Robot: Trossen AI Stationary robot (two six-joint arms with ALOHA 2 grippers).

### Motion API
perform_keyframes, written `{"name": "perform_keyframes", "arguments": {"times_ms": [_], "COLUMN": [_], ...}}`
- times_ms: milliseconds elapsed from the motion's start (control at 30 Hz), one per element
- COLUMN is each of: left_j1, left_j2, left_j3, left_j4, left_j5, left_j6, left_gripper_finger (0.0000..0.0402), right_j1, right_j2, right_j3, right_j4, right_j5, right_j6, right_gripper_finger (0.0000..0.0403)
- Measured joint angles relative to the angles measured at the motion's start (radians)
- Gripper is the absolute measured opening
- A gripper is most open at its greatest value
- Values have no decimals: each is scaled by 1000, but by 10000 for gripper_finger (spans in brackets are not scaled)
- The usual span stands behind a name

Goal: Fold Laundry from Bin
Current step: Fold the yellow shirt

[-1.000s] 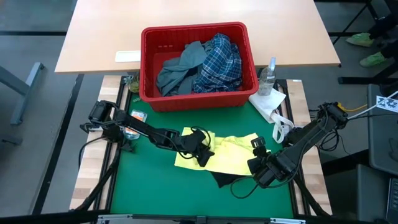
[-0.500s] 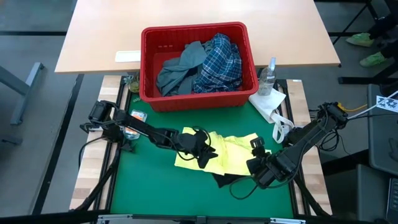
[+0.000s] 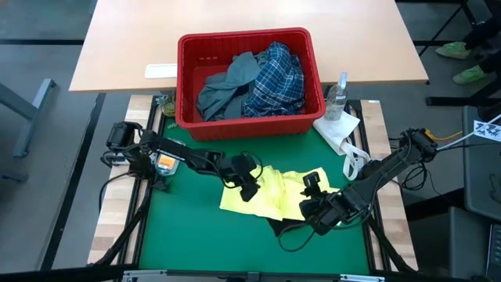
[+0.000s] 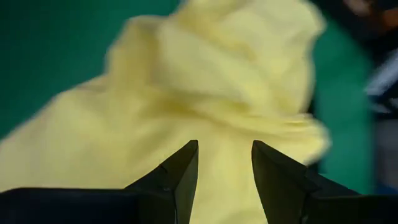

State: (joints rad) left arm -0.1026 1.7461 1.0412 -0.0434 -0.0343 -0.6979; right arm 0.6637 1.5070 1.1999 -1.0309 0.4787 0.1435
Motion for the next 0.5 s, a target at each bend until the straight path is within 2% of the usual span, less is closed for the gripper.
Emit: {"name": "perform_keyframes", "arguments": {"times_ms": [167, 233, 333, 500], "left_j1": [-21, -18, -2, 20], "left_j2": [60, 91, 143, 202], "left_j3": [0, 0, -1, 0], "left_j4": [3, 37, 156, 486], "left_j5": [-250, -311, -316, -272], "left_j6": [-27, -48, -58, -52], "left_gripper_finger": [143, 143, 143, 143], "right_j1": [-33, -44, -59, -77], "right_j2": [0, 0, 0, 0], "right_j3": [0, 0, 0, 0], "right_j4": [3, 6, 11, 19], "right_j5": [0, 0, 0, 1], "right_j6": [-23, -22, -32, -47], "right_gripper_finger": [136, 136, 136, 136]}}
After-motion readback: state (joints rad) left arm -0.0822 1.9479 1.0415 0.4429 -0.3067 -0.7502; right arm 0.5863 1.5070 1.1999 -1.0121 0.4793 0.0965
